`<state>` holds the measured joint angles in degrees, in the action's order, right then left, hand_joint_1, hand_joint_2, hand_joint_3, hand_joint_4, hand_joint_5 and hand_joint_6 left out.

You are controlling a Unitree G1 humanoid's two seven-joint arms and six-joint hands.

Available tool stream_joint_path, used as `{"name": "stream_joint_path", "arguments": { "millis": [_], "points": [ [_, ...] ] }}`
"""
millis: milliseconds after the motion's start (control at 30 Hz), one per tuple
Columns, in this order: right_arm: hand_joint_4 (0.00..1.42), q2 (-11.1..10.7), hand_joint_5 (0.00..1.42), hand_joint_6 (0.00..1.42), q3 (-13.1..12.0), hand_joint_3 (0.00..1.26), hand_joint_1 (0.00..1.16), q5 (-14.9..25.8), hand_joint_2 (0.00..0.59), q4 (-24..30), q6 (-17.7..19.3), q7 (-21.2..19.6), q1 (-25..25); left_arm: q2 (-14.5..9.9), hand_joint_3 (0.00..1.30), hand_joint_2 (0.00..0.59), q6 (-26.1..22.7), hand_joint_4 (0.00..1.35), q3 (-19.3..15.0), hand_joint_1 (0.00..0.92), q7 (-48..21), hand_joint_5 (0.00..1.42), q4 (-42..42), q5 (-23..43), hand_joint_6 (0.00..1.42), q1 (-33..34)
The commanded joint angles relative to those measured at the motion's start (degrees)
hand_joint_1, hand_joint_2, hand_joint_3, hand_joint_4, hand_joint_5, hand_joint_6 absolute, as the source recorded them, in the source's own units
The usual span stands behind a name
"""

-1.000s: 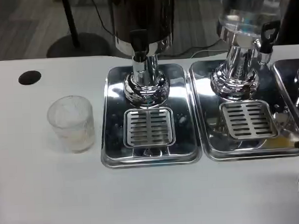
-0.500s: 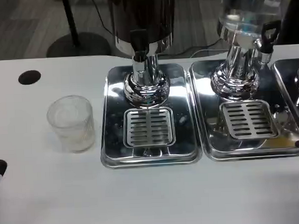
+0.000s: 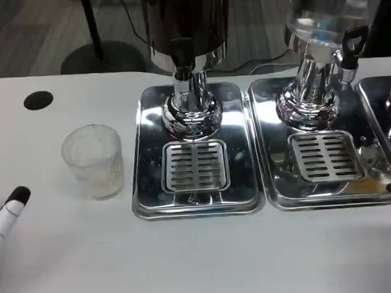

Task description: Grasp the cup under the faucet to collect the drink, then remove the cup.

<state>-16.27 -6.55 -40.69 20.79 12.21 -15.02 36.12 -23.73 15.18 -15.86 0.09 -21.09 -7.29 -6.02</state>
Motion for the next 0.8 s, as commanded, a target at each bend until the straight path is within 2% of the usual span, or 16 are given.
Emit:
{"name": "stream_joint_path", "arguments": {
  "millis": [33, 300, 533, 800],
  "points": [
    [0.24, 0.08, 0.14, 0.04, -0.5, 0.32, 0.7, 0.63, 0.517, -0.07, 0.63, -0.61, -0.29, -0.54, 0.0, 0.076, -0.97, 0.0, 1.4, 0.245, 0.66, 0.06, 0.22, -1.26, 0.06, 1.35],
    [0.24, -0.11, 0.14, 0.04, -0.85, 0.32, 0.7, 1.61, 0.517, -0.14, 1.0, -0.55, -1.1, -0.14, 0.0, 0.074, -1.38, 0.0, 4.96, 0.257, 1.7, 0.08, -1.17, -4.28, 0.09, 5.49],
    [0.24, 0.23, 0.14, 0.04, -0.36, 0.32, 0.7, 1.54, 0.517, 0.24, 1.17, -0.61, -1.52, -0.79, 0.0, 0.075, -1.72, 0.0, 6.84, 0.258, 2.28, 0.09, -5.69, -5.64, 0.11, 10.38],
    [0.24, 0.33, 0.14, 0.04, -0.7, 0.32, 0.7, 1.82, 0.517, 0.55, 1.19, -0.62, -1.69, -0.95, 0.0, 0.075, -1.65, 0.0, 8.51, 0.258, 3.0, 0.1, -7.95, -6.52, 0.11, 12.19]
  ]
}}
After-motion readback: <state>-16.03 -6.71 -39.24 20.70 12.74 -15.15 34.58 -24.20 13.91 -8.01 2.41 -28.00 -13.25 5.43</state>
